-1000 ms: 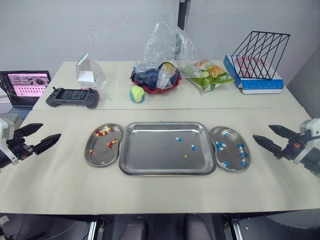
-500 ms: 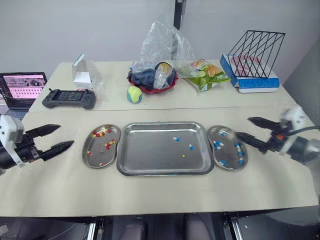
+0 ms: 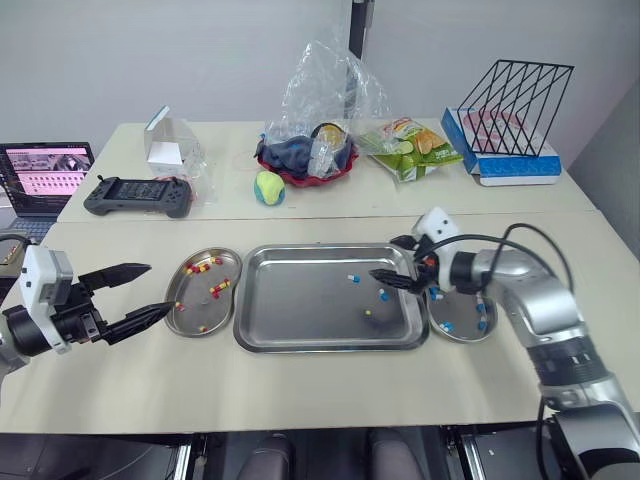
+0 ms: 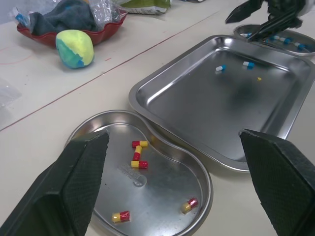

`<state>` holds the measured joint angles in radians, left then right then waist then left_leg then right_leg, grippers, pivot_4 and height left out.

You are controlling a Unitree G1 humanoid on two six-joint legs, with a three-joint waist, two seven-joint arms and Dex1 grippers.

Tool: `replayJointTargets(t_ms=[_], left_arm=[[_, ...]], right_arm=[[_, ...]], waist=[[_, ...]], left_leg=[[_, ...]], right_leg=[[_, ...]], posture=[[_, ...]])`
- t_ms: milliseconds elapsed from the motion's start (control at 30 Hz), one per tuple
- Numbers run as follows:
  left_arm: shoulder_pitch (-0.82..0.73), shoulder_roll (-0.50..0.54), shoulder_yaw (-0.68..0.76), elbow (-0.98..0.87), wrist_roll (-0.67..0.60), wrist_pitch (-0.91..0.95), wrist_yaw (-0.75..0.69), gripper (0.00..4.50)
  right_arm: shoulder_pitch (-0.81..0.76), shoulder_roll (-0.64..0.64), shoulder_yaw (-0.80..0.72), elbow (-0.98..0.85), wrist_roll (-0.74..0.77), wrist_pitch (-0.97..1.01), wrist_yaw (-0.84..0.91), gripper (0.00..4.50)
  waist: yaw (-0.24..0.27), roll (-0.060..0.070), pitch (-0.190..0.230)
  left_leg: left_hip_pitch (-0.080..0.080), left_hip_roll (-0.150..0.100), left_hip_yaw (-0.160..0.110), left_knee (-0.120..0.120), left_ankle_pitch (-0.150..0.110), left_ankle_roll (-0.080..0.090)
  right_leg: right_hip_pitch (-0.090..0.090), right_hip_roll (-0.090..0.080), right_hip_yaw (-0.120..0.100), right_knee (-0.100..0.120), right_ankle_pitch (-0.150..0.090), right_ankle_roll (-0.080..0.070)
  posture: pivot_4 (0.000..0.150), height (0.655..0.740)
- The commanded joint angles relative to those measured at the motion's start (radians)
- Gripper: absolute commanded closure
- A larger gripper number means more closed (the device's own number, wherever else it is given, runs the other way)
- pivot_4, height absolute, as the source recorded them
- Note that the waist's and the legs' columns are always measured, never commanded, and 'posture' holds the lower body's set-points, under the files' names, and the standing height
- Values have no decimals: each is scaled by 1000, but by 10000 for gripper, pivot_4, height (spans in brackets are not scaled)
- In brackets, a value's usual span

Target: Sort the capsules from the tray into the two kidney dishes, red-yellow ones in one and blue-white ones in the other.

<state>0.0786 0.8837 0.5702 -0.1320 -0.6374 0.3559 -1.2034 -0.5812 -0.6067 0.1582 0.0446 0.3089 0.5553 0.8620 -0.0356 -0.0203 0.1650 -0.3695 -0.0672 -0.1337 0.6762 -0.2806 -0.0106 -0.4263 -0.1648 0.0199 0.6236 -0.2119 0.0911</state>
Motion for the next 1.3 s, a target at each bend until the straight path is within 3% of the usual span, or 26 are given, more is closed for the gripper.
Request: replayJointTargets(t_ms=[33,500,600,967,1133,1300], left_arm=[[4,-5,18,-63,-30,12,24,536],[43,5,27,-104,-23,14,52,536],[44,7,26,-104,-20,14,55,0],[53,2,26,-114,-19,13,54,0],[52,6,27,-102,-15,6,50,0],[17,18,10,-64,-10,-5,30,0]], right_arm=[[-43,29,27,29,-26,-31,27,0],[-101,137,104,172,-137,-93,59,0],[-105,151,103,173,-145,-83,59,7899],[-108,144,124,175,-200,-80,66,44876],[-119,142,90,152,-178,-64,72,44876],[-136,7,-68,168,-77,-39,155,44876]], waist=[[-1,0,0],[-9,0,0],[-7,0,0],[-8,0,0],[-7,0,0],[0,1,0]], left_leg=[[0,0,0,0,0,0],[0,2,0,-1,-1,-1],[0,2,0,0,-1,-2],[0,2,0,-1,-1,-2],[0,2,0,0,-1,-2],[0,1,0,0,-1,-2]], right_leg=[[0,0,0,0,0,0],[-2,3,0,0,1,-1],[-2,3,0,0,1,-2],[-2,3,0,0,1,-2],[-2,3,0,0,1,-2],[-2,2,0,-1,1,-2]], posture=[[1500,7400],[1500,7400],[1500,7400],[1500,7400],[1500,7400],[1500,7400]])
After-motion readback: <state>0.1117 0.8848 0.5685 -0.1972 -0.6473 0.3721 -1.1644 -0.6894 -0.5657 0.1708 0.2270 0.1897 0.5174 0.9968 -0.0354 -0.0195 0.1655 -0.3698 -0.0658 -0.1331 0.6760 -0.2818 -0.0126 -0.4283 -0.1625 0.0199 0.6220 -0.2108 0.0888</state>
